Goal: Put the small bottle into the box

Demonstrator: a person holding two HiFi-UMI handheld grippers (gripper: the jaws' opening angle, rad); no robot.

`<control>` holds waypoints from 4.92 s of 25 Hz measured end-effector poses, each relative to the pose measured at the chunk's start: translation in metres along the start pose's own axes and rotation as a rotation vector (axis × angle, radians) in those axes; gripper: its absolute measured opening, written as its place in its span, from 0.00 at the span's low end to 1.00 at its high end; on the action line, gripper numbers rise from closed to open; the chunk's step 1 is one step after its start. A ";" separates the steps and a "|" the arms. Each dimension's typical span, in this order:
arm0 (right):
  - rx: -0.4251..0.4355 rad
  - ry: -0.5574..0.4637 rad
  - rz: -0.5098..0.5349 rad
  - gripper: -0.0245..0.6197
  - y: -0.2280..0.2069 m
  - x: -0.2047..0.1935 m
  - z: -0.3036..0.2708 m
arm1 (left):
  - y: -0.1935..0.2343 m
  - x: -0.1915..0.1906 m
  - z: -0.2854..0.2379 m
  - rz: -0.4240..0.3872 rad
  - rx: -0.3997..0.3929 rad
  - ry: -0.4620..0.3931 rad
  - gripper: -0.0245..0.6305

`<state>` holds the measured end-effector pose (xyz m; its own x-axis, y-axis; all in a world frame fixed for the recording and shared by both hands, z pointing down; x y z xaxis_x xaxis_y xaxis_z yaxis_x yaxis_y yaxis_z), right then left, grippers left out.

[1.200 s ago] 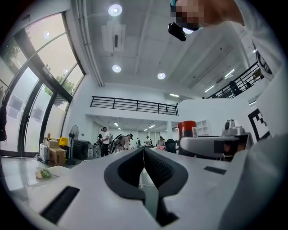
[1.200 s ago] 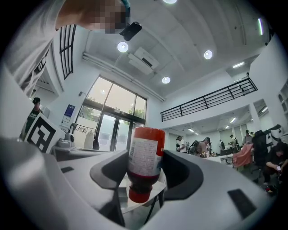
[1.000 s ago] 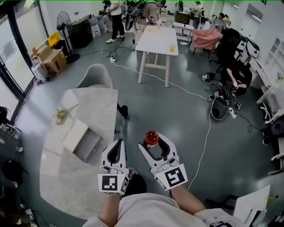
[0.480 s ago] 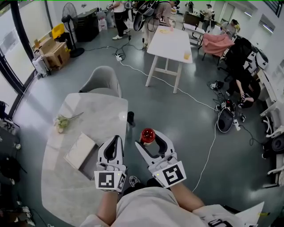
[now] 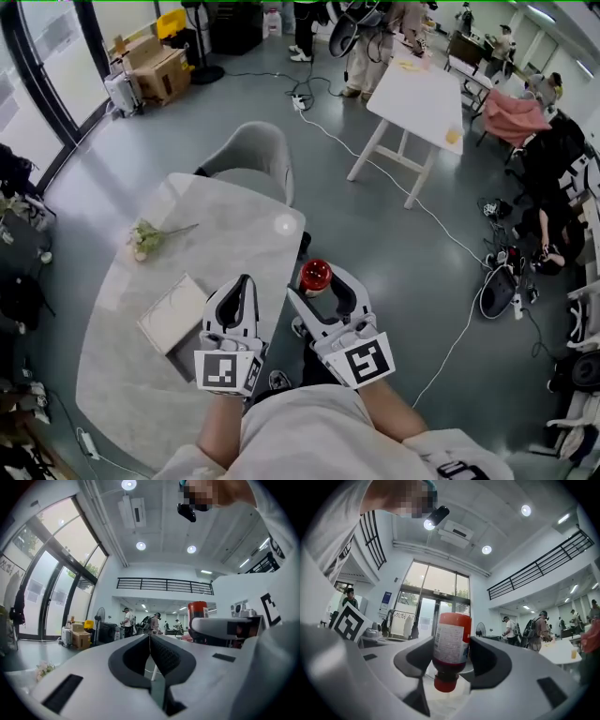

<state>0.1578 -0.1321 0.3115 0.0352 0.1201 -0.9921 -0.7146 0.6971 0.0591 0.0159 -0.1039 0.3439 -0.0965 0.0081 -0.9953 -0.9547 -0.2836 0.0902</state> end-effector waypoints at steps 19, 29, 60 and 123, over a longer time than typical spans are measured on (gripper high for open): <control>0.871 0.021 -0.129 0.43 0.050 -0.054 -0.207 | 0.112 -0.010 0.013 -0.004 0.827 0.054 0.07; 1.251 0.024 -0.124 0.43 0.149 -0.064 -0.182 | 0.088 -0.026 0.122 0.044 1.223 0.052 0.07; 1.572 0.486 0.314 0.42 0.312 -0.204 -0.099 | 0.066 -0.178 0.282 0.466 1.437 0.107 0.07; 1.518 0.927 0.801 0.42 0.392 -0.361 -0.058 | 0.062 -0.281 0.331 0.712 1.359 0.207 0.07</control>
<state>-0.1751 0.0567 0.6864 -0.6209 0.6720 -0.4037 0.7401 0.6722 -0.0192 -0.1091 0.1937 0.6408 -0.6967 0.0935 -0.7112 -0.2689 0.8851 0.3798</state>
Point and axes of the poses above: the fingertips, and each gripper's own axes: z backward along the fingers, y to its left, x out of its top, the point moved 5 cm from there along z, backward along the fingers, and after that the axes turned 6 degrees about -x, right-handed, at the moved point
